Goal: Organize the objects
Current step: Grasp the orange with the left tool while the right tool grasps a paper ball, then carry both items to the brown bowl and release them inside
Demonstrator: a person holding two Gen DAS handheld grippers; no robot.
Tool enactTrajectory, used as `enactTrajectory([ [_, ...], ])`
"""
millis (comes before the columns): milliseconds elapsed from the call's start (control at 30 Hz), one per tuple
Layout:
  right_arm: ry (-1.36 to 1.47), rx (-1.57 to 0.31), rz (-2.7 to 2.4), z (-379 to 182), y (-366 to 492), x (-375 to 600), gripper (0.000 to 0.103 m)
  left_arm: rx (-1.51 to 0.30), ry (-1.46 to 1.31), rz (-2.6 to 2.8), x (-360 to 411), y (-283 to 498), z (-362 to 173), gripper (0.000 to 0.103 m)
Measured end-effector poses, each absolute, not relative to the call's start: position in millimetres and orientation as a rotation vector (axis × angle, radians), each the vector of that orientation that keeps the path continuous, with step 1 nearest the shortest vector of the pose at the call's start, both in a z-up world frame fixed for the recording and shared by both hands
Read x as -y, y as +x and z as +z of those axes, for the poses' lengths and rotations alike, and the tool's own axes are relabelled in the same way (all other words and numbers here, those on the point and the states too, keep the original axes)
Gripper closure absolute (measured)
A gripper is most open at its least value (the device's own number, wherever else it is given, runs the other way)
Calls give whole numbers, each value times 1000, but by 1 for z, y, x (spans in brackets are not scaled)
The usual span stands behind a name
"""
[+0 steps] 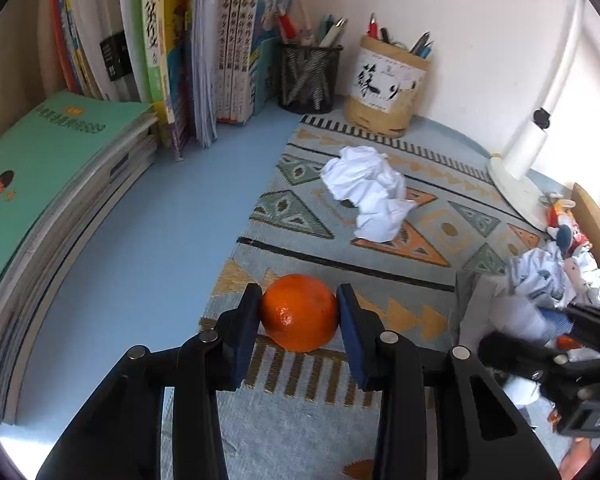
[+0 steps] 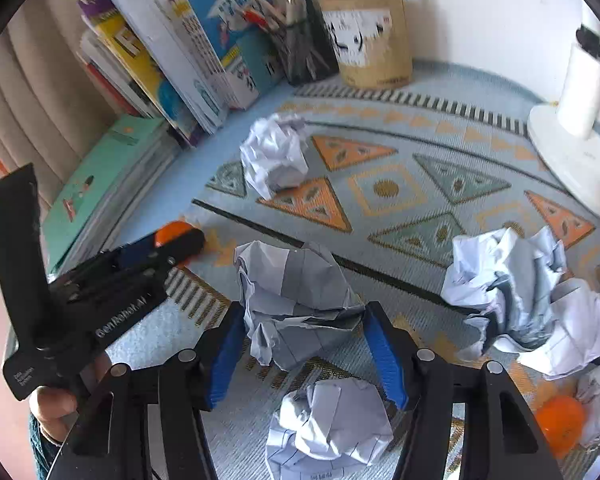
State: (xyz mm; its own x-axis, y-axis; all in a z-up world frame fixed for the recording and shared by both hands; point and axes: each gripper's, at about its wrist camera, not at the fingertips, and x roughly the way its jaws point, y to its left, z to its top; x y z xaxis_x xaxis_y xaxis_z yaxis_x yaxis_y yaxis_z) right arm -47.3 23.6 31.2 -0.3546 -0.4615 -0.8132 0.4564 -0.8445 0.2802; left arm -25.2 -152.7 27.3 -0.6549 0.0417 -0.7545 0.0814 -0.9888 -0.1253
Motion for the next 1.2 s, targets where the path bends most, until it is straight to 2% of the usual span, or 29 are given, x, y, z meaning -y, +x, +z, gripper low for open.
enactTrajectory([
  [233, 1186, 43, -2276, 77, -23, -54, 44, -207, 1200, -2951, 118, -4, 67, 68],
  [433, 1120, 60, -2438, 105, 3, -131, 44, -102, 1160, -3070, 47, 9, 103, 68],
  [567, 1127, 180, -2568, 119, 9, -209, 44, -98, 1184, -3163, -13, 4, 123, 68],
  [767, 1115, 368, -2798, 140, 8, -344, 44, 24, 1207, -3319, -132, -14, 155, 68],
  [867, 1116, 435, -2912, 148, 2, -402, 44, 44, 1256, -3374, -187, -33, 156, 68],
  [1000, 1121, 466, -3000, 156, -11, -453, 43, -57, 1374, -3420, -244, -64, 147, 68],
  [1200, 1197, 447, -3057, 144, -36, -481, 43, 43, 1404, -3405, -299, -84, 133, 68],
])
